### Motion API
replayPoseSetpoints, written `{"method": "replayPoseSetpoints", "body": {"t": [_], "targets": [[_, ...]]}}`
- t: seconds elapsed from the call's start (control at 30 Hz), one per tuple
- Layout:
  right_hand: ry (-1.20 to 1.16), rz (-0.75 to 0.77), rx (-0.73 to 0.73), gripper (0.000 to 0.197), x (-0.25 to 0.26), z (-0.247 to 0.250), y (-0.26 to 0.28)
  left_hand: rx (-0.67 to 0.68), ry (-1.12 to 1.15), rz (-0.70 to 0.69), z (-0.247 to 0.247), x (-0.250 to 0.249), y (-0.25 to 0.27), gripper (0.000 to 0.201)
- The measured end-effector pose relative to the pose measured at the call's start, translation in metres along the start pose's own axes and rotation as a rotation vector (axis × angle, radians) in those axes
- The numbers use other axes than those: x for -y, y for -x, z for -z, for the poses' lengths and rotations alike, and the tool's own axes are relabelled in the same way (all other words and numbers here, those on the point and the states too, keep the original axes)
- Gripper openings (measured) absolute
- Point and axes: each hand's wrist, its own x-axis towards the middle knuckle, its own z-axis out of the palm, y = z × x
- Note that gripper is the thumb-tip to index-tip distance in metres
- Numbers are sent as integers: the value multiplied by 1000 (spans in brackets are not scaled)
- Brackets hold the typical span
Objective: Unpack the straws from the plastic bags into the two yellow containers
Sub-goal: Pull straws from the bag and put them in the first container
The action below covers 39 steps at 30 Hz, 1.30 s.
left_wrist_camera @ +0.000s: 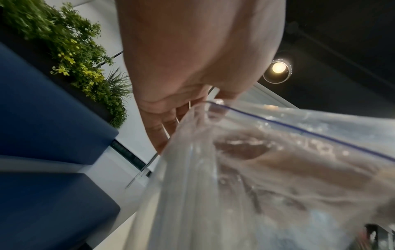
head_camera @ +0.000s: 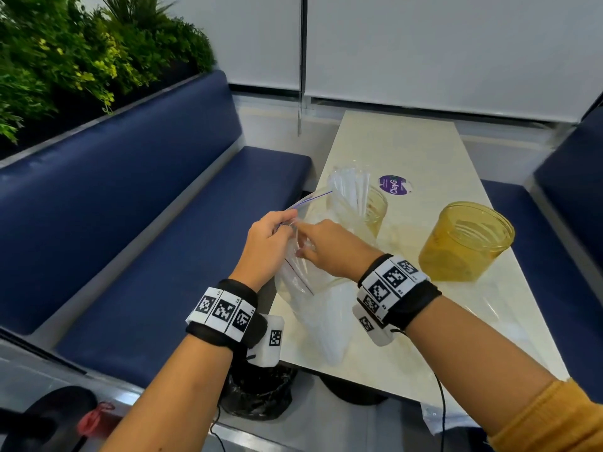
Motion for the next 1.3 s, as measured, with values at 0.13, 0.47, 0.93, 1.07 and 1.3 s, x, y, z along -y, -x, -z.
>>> {"method": "replayPoseSetpoints", "body": {"t": [0.13, 0.47, 0.93, 1.07, 1.3], "targets": [[-100, -1, -100, 17, -5, 14, -1, 91, 17, -34, 6, 1, 7, 60], [-206, 140, -296, 17, 27, 79, -9, 37, -64, -15, -13, -10, 14, 54], [-347, 40, -467, 44, 31, 16, -11, -10, -83, -126, -23, -11, 11, 10], [-332, 112, -539, 35, 32, 17, -16, -3, -75, -45, -21, -10, 12, 18], [-382, 153, -619, 36, 35, 52, -26, 22, -72, -32, -22, -8, 16, 35]]}}
